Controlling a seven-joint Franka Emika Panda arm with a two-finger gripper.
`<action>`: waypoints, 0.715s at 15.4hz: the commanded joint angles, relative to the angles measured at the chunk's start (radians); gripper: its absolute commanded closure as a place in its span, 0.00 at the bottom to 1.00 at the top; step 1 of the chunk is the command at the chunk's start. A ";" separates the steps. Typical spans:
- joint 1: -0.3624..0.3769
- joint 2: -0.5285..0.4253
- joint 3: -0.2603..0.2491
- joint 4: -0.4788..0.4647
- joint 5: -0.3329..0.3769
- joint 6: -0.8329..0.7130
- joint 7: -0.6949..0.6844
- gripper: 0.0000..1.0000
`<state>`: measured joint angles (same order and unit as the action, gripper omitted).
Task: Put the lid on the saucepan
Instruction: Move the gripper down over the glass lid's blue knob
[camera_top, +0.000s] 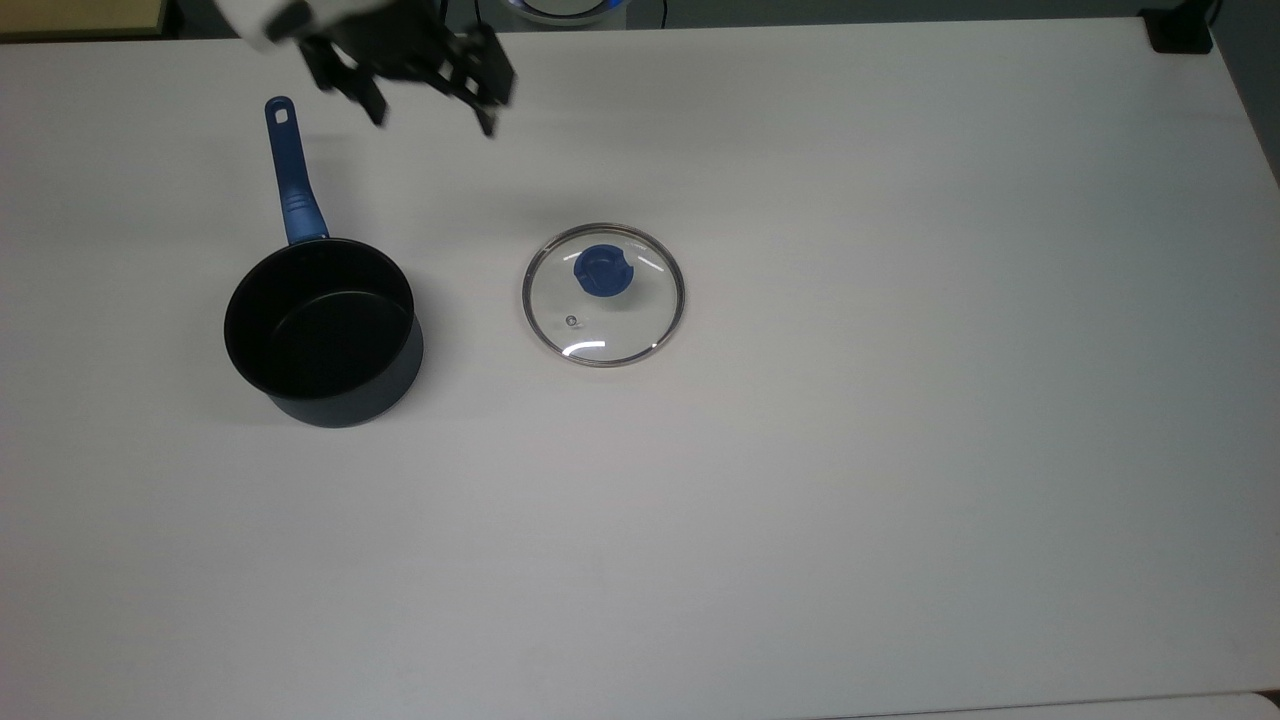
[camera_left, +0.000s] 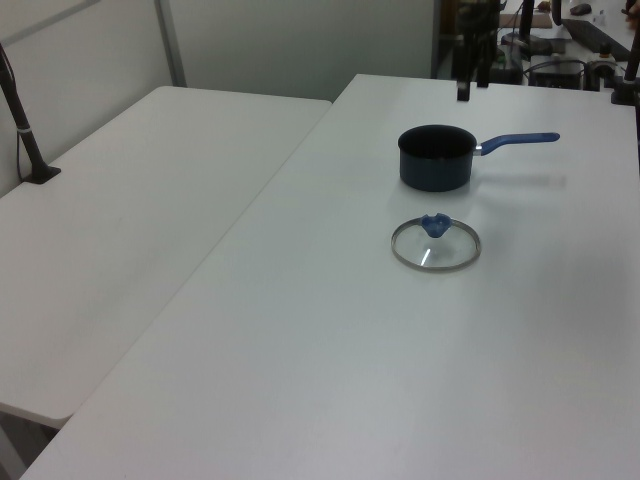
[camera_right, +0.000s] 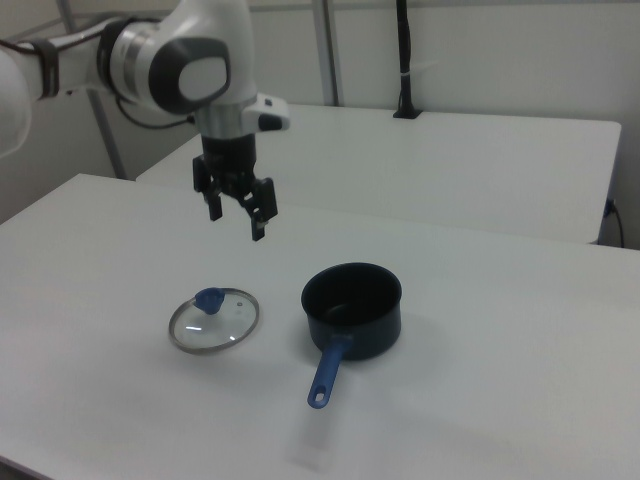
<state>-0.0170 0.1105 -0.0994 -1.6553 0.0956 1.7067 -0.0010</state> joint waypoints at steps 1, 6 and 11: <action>0.084 -0.057 -0.005 -0.178 -0.005 0.142 0.042 0.00; 0.169 0.038 0.004 -0.244 -0.057 0.215 0.055 0.00; 0.219 0.138 0.004 -0.242 -0.091 0.295 0.058 0.00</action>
<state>0.1893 0.2258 -0.0923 -1.8917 0.0247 1.9577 0.0329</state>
